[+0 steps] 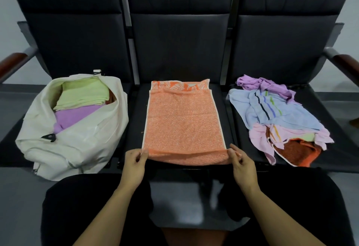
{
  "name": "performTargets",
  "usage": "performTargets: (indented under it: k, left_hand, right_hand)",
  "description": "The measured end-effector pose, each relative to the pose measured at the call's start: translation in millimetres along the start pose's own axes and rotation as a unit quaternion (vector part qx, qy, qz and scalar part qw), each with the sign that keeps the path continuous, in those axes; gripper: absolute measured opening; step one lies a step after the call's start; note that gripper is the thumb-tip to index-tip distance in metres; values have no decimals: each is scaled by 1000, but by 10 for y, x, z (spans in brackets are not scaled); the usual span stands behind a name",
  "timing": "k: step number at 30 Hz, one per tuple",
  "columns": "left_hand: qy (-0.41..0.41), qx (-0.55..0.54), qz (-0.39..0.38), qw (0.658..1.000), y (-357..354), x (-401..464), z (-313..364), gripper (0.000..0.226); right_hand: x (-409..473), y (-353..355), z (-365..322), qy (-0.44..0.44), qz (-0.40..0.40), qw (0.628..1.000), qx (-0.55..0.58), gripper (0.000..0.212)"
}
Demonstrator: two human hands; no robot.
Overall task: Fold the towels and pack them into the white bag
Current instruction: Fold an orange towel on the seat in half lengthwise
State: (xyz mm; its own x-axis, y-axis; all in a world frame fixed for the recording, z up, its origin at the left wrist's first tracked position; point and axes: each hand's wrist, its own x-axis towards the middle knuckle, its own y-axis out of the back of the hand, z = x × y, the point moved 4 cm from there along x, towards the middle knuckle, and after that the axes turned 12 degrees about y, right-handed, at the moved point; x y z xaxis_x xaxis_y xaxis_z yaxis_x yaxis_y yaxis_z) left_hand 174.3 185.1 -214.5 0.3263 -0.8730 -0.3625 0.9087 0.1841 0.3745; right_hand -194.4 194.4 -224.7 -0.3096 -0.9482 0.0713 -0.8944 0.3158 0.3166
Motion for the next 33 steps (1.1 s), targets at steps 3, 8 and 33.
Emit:
performTargets:
  k: [3,8,33]
  left_hand:
    - [-18,2,12,1000,-5,-99,76,16]
    - [-56,32,57,996,14,-223,210,22]
    - [-84,30,109,990,-89,1571,1584,30]
  right_hand:
    - [-41,-28,-109,33,3,999,-11,35]
    - [-87,-33,-180,55,15,997,-55,27]
    - [2128,-564,-1058,93,65,983,-145,44]
